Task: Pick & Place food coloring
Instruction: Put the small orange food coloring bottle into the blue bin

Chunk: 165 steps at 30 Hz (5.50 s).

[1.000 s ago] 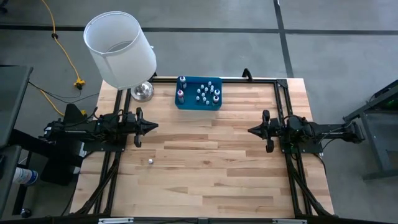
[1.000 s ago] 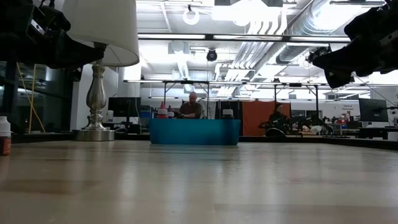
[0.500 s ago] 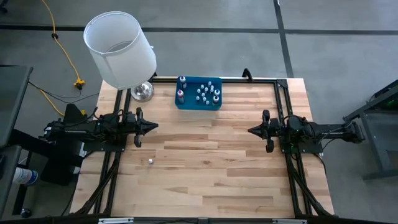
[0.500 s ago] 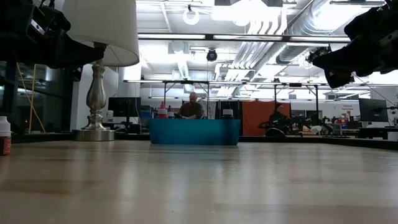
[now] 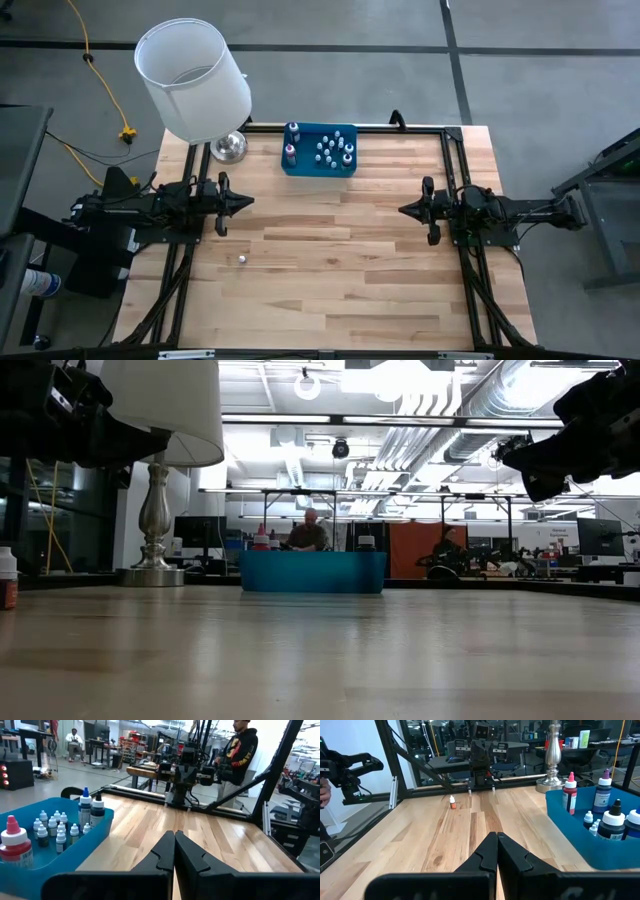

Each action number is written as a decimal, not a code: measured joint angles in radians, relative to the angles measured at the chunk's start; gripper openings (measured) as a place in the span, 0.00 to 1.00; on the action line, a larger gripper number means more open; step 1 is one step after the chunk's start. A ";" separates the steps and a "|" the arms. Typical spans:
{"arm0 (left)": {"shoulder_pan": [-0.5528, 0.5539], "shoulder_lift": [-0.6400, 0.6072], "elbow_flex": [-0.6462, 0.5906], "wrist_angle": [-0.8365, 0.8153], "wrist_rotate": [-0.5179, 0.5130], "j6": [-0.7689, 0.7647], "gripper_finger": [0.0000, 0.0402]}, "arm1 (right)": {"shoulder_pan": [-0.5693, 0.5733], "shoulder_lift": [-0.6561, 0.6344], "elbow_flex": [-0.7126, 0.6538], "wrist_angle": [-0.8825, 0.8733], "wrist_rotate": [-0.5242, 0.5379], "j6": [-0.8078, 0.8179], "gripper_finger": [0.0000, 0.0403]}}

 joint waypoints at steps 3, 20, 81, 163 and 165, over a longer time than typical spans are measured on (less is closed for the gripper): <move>0.000 0.000 0.000 0.001 0.002 -0.005 0.00 | 0.000 0.000 0.000 0.000 0.000 0.000 0.00; 0.000 0.000 0.000 -0.006 0.099 -0.140 0.00 | 0.000 0.000 0.000 0.000 0.000 0.000 0.00; -0.595 0.990 0.763 -1.012 0.100 -0.340 0.42 | 0.000 0.000 0.000 0.000 0.000 -0.001 0.00; -0.595 1.276 0.675 -0.773 -0.019 -0.399 0.18 | 0.000 0.000 0.000 0.000 0.000 -0.001 0.00; -0.595 1.275 0.676 -0.773 -0.016 -0.400 0.15 | 0.000 0.000 0.000 0.000 0.000 0.000 0.00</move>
